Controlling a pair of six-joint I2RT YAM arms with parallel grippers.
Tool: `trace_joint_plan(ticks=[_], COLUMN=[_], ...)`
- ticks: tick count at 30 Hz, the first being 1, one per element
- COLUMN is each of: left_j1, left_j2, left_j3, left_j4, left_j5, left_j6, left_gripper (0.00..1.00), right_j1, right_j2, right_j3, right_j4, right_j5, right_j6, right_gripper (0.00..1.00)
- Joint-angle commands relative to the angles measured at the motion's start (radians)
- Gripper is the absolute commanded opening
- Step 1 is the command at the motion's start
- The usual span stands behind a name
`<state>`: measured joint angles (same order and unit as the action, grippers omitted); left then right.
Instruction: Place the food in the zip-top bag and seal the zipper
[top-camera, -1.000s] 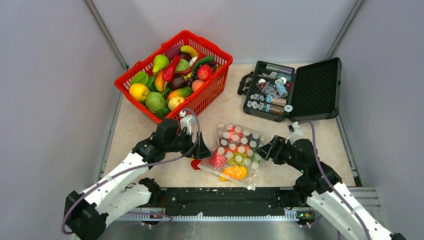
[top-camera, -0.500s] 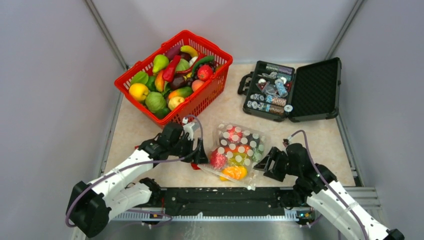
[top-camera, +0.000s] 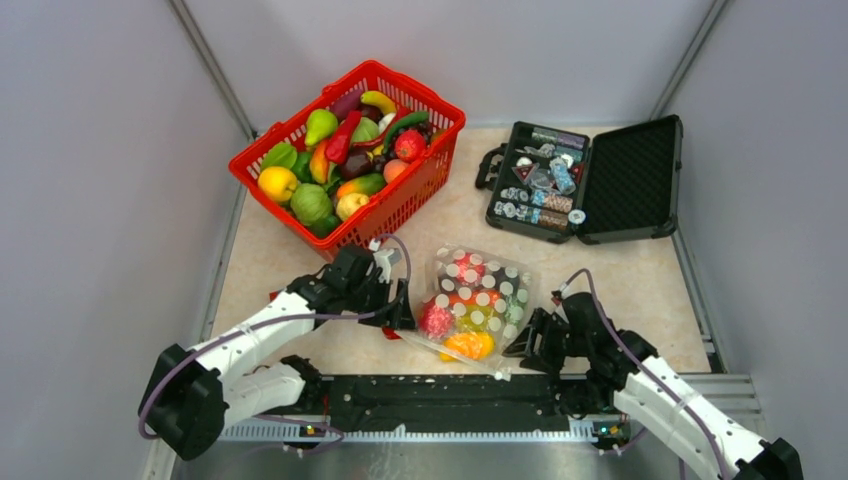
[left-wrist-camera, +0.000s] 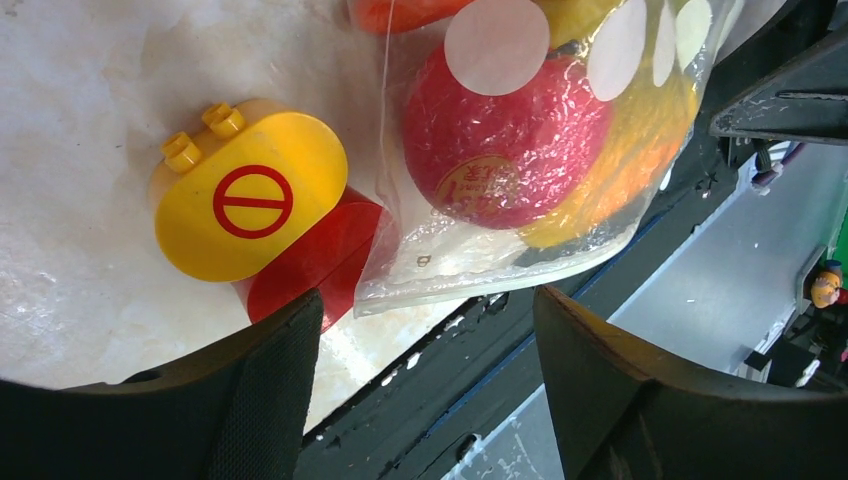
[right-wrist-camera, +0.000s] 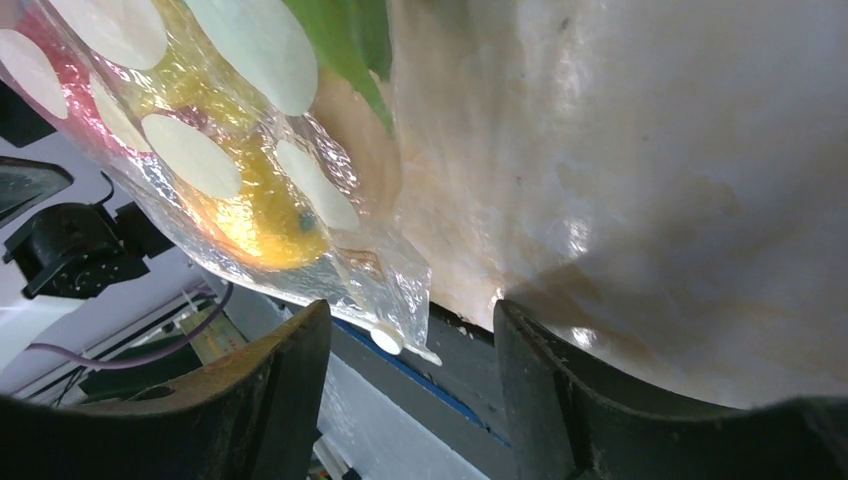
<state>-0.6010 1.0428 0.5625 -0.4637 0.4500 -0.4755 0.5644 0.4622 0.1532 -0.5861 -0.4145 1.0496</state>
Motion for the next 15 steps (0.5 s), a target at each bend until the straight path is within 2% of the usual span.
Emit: trace_joint_plan(ticks=[1, 6, 15], left_j1=[-0.009, -0.012, -0.016], left_j2=[0.024, 0.023, 0.06], left_j3=[0.012, 0.004, -0.016], left_j4=[0.02, 0.049, 0.107], left_j5=[-0.003, 0.024, 0.065], left_j6=[0.015, 0.015, 0.002], left_gripper=[0.76, 0.74, 0.67], right_j1=[-0.005, 0.022, 0.1], right_j2=[-0.002, 0.013, 0.051], right_j3=[-0.051, -0.087, -0.182], right_j4=[0.097, 0.184, 0.34], right_j5=[-0.053, -0.053, -0.013], right_j6=[0.017, 0.042, 0.113], right_gripper=[0.59, 0.53, 0.47])
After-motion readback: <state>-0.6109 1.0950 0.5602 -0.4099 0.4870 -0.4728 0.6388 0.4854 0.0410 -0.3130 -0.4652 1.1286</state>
